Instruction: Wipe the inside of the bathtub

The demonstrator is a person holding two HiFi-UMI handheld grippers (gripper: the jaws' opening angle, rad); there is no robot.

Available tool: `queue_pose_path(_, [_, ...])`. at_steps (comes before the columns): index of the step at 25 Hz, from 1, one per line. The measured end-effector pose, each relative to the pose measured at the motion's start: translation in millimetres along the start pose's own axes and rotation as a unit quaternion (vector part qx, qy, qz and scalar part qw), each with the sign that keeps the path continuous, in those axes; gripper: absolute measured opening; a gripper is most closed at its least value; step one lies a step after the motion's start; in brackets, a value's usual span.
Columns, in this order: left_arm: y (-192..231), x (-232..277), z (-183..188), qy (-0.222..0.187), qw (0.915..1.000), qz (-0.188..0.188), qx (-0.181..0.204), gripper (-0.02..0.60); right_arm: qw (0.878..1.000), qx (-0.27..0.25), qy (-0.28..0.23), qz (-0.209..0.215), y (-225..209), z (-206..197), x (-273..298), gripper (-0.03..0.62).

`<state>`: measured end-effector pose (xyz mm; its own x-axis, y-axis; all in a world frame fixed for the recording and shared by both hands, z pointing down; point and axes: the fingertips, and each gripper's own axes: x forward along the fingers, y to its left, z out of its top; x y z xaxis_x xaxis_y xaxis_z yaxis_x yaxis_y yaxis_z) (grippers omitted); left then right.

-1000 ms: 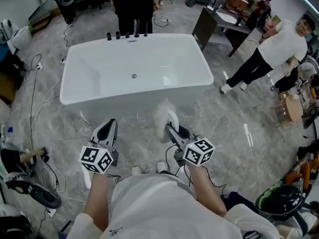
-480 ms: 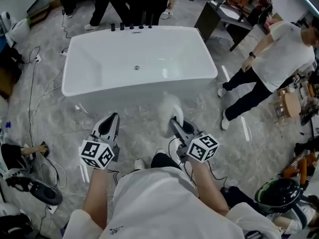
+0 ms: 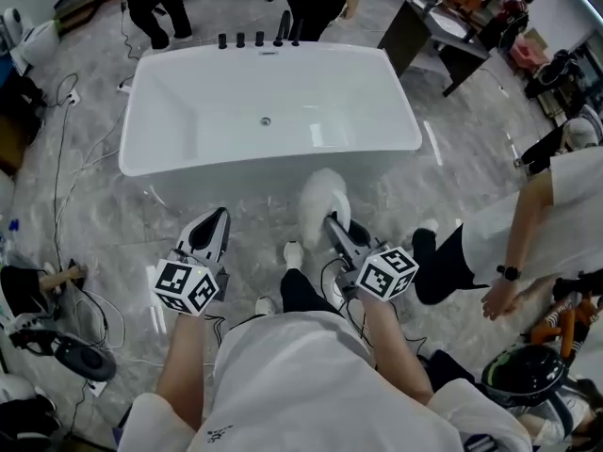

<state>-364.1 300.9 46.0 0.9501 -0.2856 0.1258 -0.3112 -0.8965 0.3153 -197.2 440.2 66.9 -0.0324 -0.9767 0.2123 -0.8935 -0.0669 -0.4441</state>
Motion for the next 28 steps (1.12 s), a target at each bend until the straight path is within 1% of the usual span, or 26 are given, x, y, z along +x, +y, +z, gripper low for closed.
queue_pose_path(5, [24, 18, 1, 0.004, 0.9999, 0.01, -0.006, 0.008, 1.0, -0.009, 0.011, 0.007, -11, 6, 33, 0.092])
queue_pose_path(10, [28, 46, 2, 0.01, 0.9999, 0.013, 0.001, 0.008, 1.0, -0.005, 0.017, 0.013, -37, 15, 48, 0.092])
queue_pose_path(17, [33, 121, 11, 0.027, 0.9994, 0.022, -0.003, 0.008, 0.999, 0.008, 0.029, 0.018, -105, 50, 85, 0.092])
queue_pose_path(23, [29, 193, 22, 0.041, 0.9987, 0.028, -0.002, 0.008, 0.999, 0.023, 0.043, 0.016, -174, 73, 95, 0.092])
queue_pose_path(28, [35, 226, 17, 0.053, 0.997, 0.056, -0.004, 0.008, 0.996, 0.047, 0.069, 0.033, -221, 76, 112, 0.092])
